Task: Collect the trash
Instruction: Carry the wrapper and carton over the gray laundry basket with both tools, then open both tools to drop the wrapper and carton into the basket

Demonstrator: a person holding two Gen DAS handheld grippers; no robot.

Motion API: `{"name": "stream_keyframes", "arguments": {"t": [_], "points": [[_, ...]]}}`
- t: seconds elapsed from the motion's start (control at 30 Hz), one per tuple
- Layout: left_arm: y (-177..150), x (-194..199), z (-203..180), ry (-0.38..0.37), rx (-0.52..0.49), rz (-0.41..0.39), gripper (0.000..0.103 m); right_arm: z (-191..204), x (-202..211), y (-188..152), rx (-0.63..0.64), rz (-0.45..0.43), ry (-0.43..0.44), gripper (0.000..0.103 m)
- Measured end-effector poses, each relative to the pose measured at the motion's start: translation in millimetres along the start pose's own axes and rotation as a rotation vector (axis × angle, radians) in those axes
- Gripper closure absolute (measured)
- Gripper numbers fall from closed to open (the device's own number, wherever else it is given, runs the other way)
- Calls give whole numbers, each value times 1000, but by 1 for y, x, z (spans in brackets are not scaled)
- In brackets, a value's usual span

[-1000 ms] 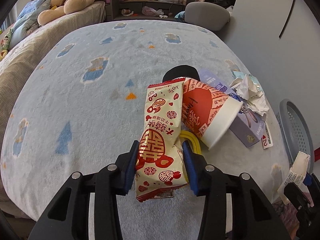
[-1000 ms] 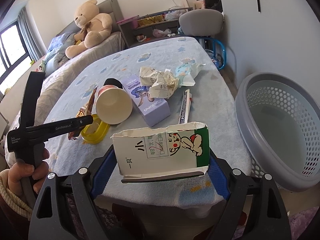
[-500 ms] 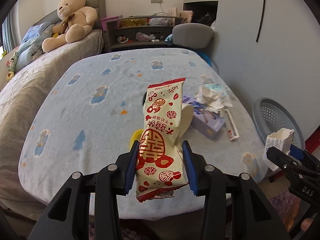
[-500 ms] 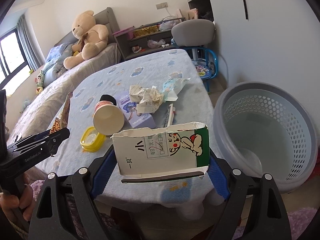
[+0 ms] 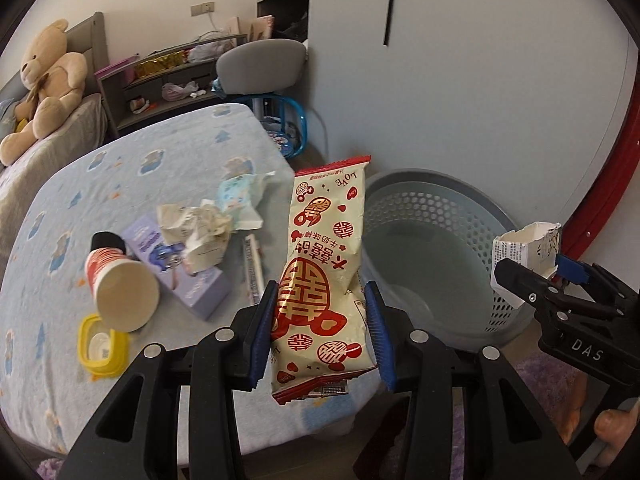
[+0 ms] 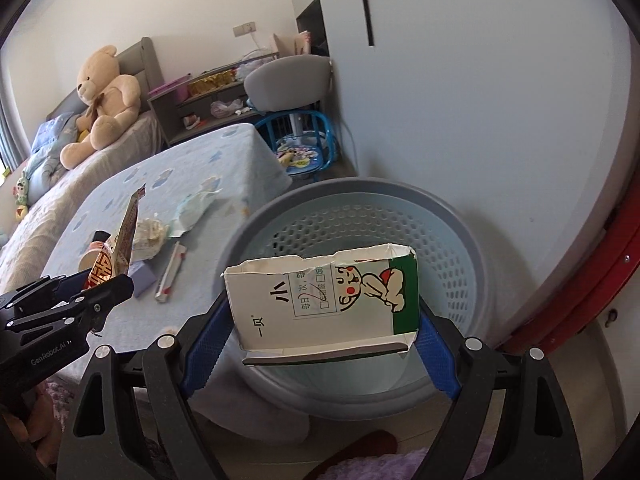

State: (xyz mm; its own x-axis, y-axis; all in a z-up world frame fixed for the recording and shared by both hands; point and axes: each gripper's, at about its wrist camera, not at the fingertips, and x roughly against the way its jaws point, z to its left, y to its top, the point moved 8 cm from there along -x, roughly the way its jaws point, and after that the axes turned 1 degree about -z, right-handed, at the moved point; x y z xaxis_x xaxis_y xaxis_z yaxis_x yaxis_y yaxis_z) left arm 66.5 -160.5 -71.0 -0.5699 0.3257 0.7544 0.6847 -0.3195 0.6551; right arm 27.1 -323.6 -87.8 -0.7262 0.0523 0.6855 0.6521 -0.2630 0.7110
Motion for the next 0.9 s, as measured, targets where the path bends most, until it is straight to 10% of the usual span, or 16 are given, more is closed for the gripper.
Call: {"name": "stream_keyframes", "arguments": {"t": [0.67, 0.9], "points": [[30, -84, -63, -36, -68, 78, 61, -61, -40, 2, -50, 50, -31, 20], [27, -84, -61, -8, -59, 71, 44, -69, -41, 4, -76, 34, -32, 13]]}}
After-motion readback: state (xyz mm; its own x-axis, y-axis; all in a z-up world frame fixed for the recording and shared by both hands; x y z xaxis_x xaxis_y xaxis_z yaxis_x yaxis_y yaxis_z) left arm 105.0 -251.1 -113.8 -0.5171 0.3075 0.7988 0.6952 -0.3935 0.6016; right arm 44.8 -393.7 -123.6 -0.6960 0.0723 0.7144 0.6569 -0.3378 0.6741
